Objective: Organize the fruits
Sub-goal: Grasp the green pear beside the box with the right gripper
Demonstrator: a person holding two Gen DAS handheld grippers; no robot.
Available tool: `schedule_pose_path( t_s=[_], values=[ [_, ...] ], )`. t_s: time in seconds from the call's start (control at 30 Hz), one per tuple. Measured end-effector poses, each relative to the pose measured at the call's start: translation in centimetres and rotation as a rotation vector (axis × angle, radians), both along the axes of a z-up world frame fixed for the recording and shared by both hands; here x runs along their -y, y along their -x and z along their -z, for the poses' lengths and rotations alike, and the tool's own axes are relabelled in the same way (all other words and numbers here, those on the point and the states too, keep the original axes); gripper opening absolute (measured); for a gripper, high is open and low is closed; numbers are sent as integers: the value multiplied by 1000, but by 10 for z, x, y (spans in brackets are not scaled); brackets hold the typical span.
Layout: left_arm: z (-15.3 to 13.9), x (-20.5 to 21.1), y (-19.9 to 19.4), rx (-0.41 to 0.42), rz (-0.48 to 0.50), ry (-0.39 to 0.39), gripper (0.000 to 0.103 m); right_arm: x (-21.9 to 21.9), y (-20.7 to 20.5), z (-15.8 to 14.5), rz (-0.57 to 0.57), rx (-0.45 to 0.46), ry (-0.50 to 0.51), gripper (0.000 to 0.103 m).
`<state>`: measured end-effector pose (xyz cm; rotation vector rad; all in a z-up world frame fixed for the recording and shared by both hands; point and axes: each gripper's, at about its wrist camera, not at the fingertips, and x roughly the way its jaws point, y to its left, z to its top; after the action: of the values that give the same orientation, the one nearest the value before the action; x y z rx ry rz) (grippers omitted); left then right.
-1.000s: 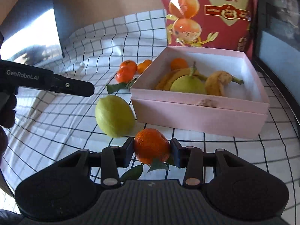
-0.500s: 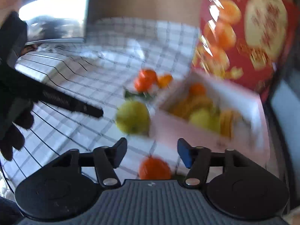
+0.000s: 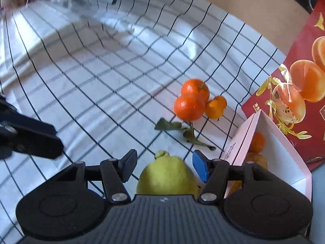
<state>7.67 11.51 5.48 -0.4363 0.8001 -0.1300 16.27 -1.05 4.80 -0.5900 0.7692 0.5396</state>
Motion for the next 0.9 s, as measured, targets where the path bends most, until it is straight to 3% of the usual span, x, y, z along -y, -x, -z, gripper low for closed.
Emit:
schedule_pose_path(
  t_s=[0.1, 0.43, 0.9],
  values=[
    [1, 0, 0, -5, -5, -3, 20, 9, 13, -6, -7, 12, -21, 52],
    [1, 37, -9, -28, 105, -27, 20, 82, 99, -26, 63, 107, -193, 49],
    [21, 55, -2, -124, 161, -39, 20, 86, 98, -21, 82, 165, -264, 48]
  ],
)
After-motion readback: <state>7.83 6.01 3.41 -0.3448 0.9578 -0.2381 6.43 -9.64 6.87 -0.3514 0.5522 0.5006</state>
